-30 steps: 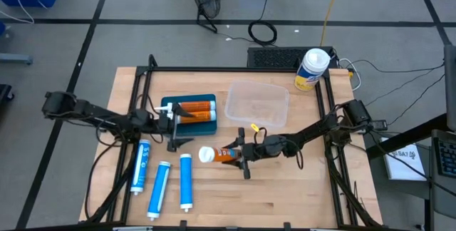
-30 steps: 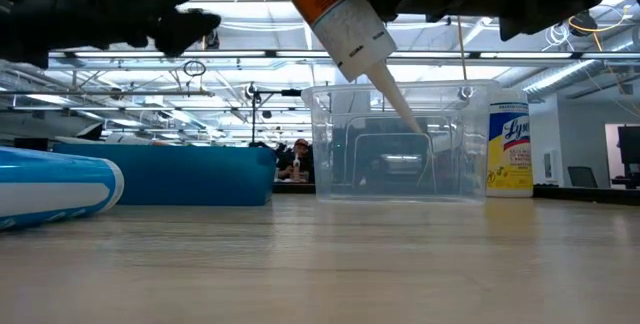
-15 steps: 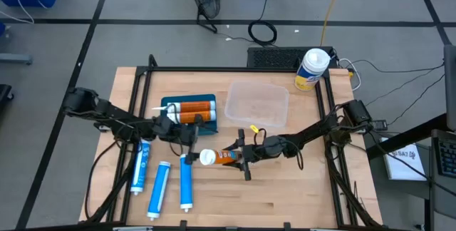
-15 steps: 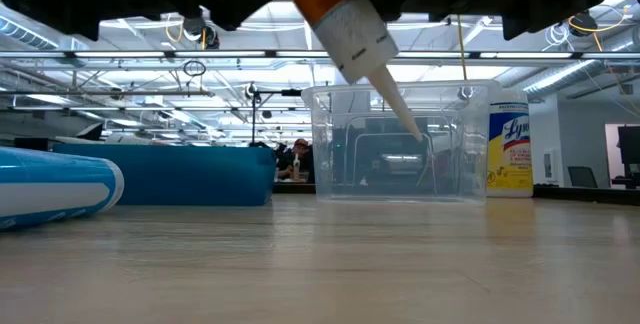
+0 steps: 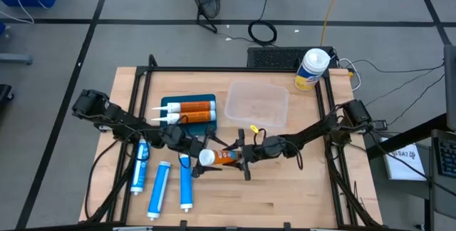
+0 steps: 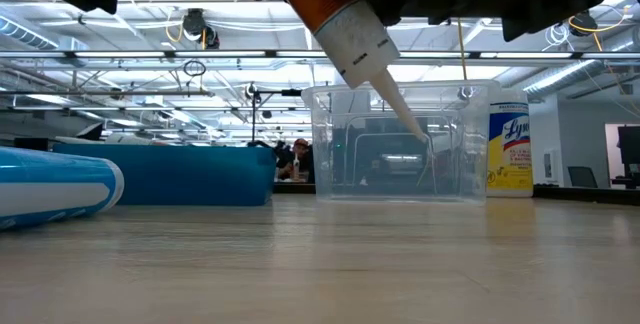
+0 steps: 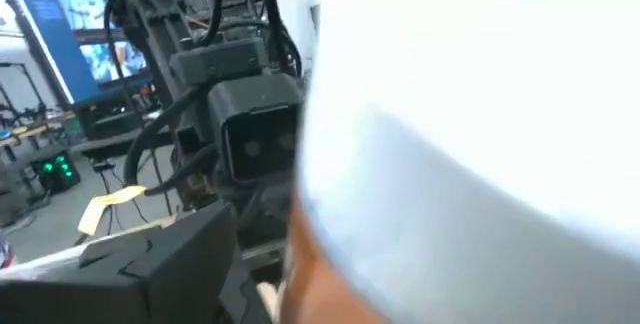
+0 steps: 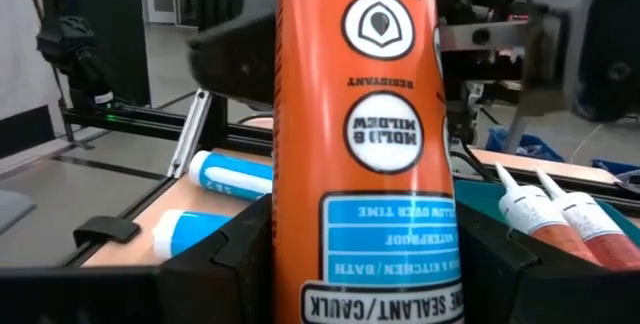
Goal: Pick & place silicon tubes, Sealant and Lysol wipes
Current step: Put the orange sealant into the transparent bin
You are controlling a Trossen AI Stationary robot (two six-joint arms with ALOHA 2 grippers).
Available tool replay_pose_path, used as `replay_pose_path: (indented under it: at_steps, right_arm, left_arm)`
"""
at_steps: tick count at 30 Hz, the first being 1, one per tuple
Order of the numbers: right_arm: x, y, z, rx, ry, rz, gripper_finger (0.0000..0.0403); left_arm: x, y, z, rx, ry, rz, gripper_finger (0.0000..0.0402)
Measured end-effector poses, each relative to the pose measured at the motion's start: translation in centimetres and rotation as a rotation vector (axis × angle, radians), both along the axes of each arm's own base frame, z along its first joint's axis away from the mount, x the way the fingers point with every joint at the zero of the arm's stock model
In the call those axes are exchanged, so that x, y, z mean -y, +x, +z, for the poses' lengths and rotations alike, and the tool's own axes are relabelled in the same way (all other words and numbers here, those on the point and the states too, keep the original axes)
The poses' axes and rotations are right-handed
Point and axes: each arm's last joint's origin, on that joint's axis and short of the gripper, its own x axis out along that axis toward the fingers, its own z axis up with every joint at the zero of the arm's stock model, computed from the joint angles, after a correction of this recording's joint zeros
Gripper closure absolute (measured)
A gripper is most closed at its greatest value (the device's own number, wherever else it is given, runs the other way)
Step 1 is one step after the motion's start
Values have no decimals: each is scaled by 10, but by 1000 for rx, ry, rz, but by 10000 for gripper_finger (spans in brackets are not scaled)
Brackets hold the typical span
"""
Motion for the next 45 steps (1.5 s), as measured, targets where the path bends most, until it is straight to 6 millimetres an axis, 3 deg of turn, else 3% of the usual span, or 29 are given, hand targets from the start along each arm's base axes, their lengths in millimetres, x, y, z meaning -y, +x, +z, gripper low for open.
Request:
replay_pose_path:
  at_steps: [5,18,21,27,32,38,41,45]
  right_arm:
    - [0,0,0,1,0,0,202]
    - [0,0,0,-3,0,-2,202]
    - [0,0,-1,-9,5,-8,202]
    - [2,0,-3,-27,11,-27,202]
    - [1,1,-2,-35,29,-14,199]
    - [3,2,-3,-44,34,-33,177]
    - [4,1,-3,-49,48,-66,169]
    - [-2,-1,-13,-113,46,-29,167]
  left_arm:
    - [2,0,1,-20,-67,-8,4]
    - [-5,3,-3,-45,-19,28,16]
    - [-6,3,-5,-63,13,98,59]
    - [-7,3,-7,-76,24,157,205]
    - [-5,-5,3,-90,46,189,205]
    - [0,-27,22,-135,92,343,205]
    - [3,-36,22,-170,157,413,205]
    - [-1,-47,21,-214,237,717,205]
